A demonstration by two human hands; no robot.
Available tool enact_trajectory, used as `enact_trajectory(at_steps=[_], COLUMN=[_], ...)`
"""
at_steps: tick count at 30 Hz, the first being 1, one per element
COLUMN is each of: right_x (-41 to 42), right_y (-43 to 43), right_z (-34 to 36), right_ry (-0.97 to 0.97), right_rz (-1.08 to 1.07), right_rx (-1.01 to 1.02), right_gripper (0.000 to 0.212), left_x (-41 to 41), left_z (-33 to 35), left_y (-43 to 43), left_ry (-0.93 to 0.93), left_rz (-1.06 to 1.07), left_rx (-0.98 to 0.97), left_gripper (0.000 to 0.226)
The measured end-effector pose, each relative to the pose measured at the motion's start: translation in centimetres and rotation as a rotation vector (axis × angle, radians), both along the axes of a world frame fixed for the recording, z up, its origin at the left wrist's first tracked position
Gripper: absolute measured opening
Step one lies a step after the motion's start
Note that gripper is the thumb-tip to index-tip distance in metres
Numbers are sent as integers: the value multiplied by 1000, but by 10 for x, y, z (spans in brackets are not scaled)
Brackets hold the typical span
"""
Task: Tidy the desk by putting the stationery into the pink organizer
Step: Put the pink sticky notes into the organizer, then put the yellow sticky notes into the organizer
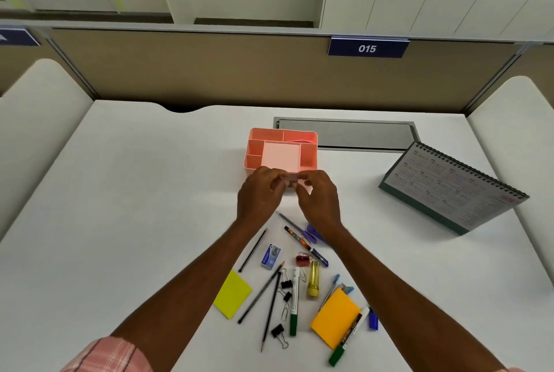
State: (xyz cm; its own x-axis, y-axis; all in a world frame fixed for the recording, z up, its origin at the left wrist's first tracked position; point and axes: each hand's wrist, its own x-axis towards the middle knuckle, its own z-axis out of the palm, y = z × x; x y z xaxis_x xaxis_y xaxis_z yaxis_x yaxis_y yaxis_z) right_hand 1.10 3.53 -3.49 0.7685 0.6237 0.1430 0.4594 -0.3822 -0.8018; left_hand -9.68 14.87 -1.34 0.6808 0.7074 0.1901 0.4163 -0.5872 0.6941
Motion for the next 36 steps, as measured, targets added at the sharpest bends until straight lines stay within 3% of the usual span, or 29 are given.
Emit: enact_trajectory(at_steps=[13,17,21,28,32,36], right_x=[-103,-135,-161,-187,-199,-208], right_y=[-31,-38,-49,-56,-58,-58], right_z=[-30,-37,-47,-44,-52,-55], right_ry=[164,171,105,-146,-218,-242], right_rz=[243,354,437,529,536,499], right_rx=[-163,-325,-517,-646,-679,-694], right_gripper=[16,16,27,38,55,57], left_x=[-122,-155,-187,-200,-199,-197], left_z=[-46,-51,-60,-61,-59,-60], left_y=[-53,-66,-69,-74,-78,-79], left_ry=[130,386,661,638,647,639], left_rz=[61,193,305,319,300,303], left_rx=[-213,-82,-48,-130,-105,-83], left_gripper=[31,35,57,75,69,59])
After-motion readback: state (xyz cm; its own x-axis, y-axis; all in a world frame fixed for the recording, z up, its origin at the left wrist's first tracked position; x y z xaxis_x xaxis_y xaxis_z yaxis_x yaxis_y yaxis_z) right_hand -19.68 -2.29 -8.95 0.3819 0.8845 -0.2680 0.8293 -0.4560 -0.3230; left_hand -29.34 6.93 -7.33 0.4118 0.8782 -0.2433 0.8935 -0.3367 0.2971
